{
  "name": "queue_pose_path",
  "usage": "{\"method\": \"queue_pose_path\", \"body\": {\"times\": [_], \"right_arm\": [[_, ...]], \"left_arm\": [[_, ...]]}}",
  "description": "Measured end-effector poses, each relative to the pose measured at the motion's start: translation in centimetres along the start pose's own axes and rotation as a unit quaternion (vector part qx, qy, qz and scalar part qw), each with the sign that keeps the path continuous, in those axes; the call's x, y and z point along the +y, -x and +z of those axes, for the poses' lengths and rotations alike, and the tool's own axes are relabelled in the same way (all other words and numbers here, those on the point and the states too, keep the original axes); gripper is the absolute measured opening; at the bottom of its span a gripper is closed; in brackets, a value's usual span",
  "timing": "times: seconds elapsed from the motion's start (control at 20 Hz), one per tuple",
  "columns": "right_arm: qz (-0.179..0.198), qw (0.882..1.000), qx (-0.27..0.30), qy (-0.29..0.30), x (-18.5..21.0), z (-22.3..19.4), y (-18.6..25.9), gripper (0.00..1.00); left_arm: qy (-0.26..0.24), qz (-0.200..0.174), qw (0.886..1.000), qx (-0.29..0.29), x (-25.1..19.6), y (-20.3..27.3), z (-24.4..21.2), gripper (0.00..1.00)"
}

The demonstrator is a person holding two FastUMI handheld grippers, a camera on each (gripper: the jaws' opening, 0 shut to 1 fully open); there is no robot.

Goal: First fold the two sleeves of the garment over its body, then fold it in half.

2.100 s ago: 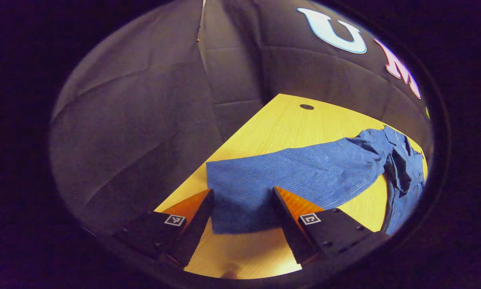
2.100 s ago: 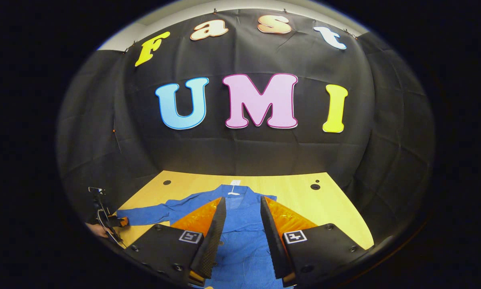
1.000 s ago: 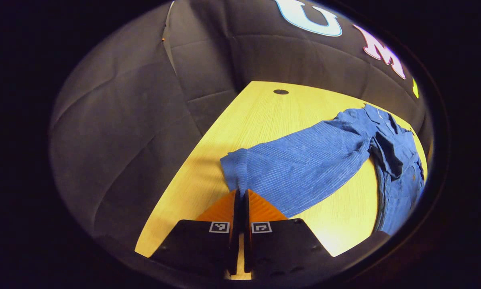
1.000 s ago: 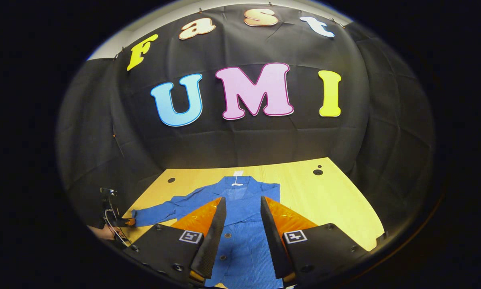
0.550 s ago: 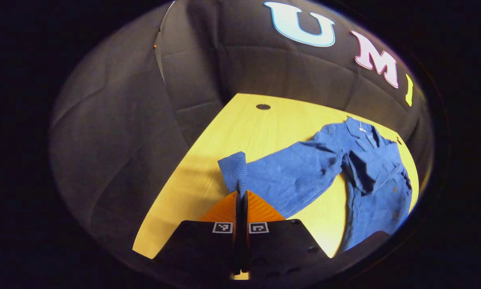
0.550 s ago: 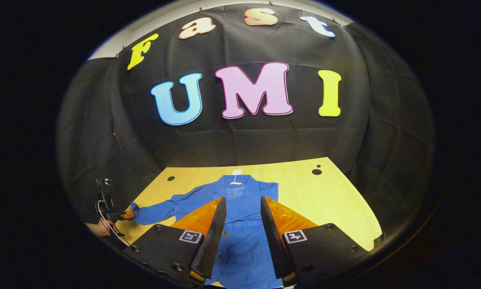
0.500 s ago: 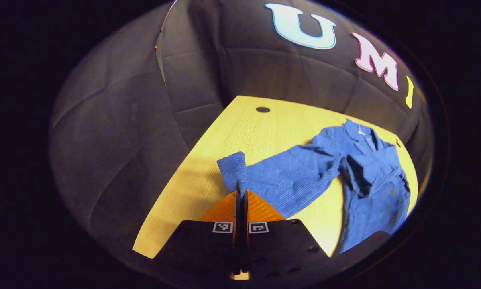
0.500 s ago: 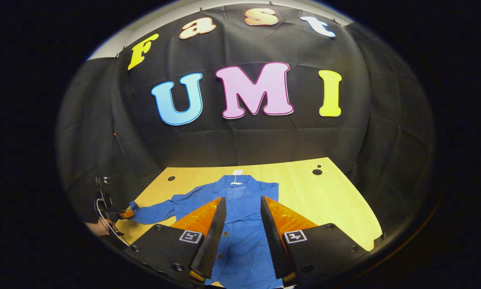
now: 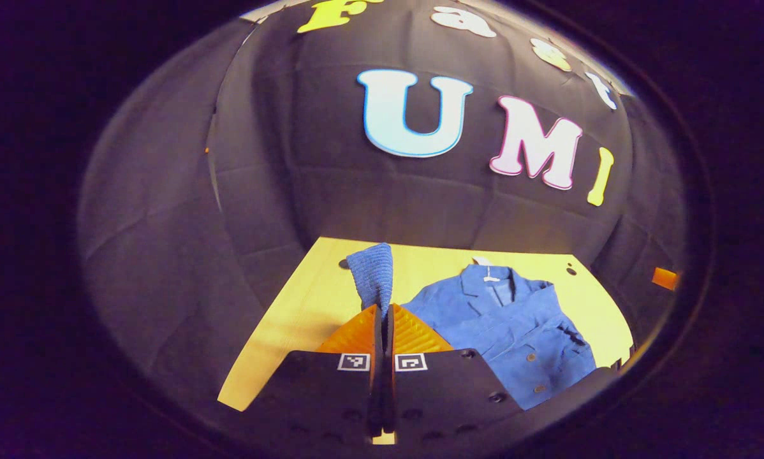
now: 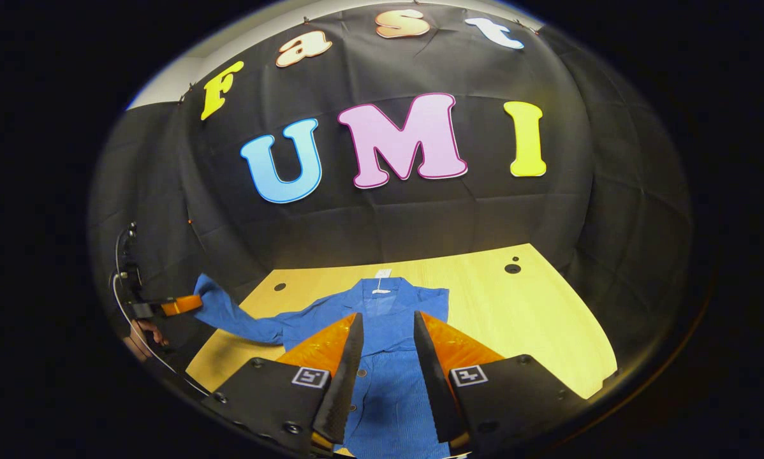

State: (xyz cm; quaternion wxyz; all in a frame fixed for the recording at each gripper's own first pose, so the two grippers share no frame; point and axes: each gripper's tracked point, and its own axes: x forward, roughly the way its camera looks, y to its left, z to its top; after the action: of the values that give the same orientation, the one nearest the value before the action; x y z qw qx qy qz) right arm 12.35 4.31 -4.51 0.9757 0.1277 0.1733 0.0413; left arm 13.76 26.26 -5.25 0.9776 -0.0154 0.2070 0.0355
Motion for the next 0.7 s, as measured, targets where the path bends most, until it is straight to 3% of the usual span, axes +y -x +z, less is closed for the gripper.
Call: {"method": "queue_pose_path", "body": {"times": [0.05, 0.1, 0.5, 0.7], "right_arm": [[0.0, 1.0, -0.002, -0.001, -0.5, 0.2, 0.1, 0.46], [-0.001, 1.0, -0.003, -0.004, -1.0, 0.2, 0.3, 0.55], [-0.054, 0.998, -0.02, -0.02, -6.6, 0.0, 3.2, 0.55], [-0.08, 0.996, -0.02, -0.034, -8.6, -0.8, 4.7, 0.55]], "left_arm": [[-0.008, -0.01, 1.0, -0.01, -1.9, 0.0, 1.3, 0.0], [-0.014, -0.025, 0.999, -0.019, -3.9, -0.3, 2.1, 0.0], [-0.109, -0.101, 0.989, -0.008, -16.4, -4.1, 4.1, 0.0], [-0.154, -0.126, 0.978, 0.058, -20.9, -8.2, 1.1, 0.0]]}}
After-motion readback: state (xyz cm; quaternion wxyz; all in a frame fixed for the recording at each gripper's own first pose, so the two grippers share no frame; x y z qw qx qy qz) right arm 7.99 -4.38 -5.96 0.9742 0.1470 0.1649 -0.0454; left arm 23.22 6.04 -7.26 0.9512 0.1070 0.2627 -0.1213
